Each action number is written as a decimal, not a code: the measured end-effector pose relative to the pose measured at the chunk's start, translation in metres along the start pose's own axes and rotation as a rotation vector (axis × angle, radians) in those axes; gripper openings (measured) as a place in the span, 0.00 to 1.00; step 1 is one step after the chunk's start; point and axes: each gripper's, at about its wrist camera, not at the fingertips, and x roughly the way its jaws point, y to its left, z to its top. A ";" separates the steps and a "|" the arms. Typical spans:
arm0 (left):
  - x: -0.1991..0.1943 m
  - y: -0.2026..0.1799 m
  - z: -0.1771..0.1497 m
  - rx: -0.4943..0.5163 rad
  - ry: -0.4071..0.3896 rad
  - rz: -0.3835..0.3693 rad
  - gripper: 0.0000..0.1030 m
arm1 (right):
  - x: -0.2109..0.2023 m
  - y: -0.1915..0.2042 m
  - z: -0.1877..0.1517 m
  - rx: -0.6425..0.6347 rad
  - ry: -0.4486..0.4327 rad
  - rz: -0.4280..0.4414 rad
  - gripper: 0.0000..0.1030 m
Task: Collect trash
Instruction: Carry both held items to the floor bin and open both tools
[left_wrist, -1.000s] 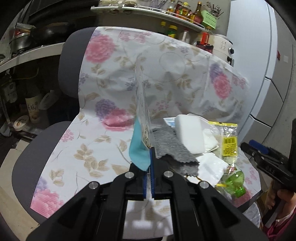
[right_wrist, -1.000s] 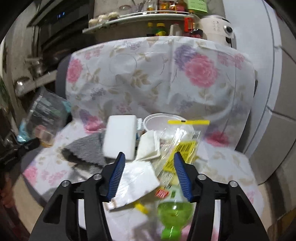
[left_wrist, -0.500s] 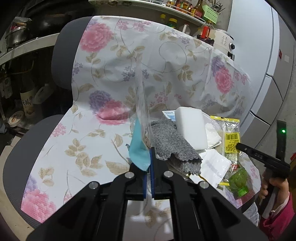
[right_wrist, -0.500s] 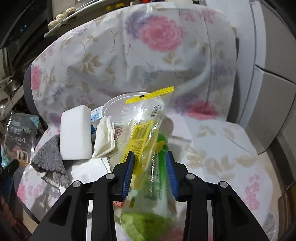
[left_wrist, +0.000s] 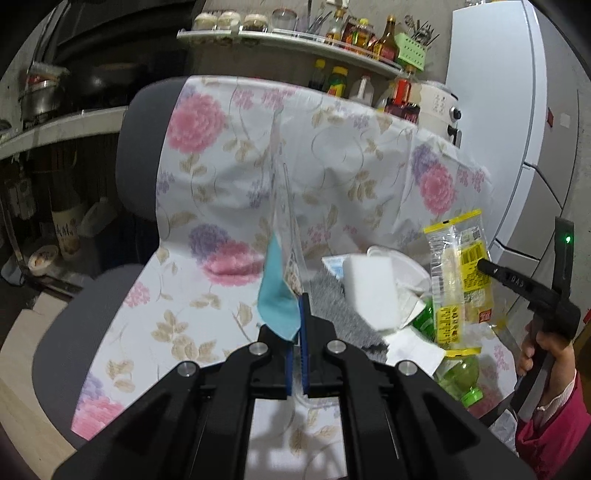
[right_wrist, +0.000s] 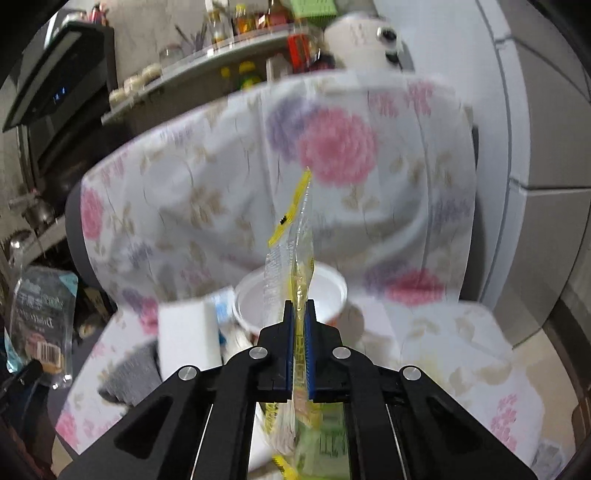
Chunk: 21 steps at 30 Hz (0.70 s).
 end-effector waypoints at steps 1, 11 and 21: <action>-0.003 -0.002 0.003 0.001 -0.009 -0.003 0.01 | -0.005 -0.002 0.005 0.011 -0.013 0.012 0.05; -0.012 -0.030 0.000 0.007 0.000 -0.108 0.01 | -0.069 -0.021 0.015 0.041 -0.095 0.135 0.04; -0.003 -0.116 -0.031 0.133 0.041 -0.312 0.01 | -0.132 -0.068 -0.019 0.077 -0.104 0.090 0.04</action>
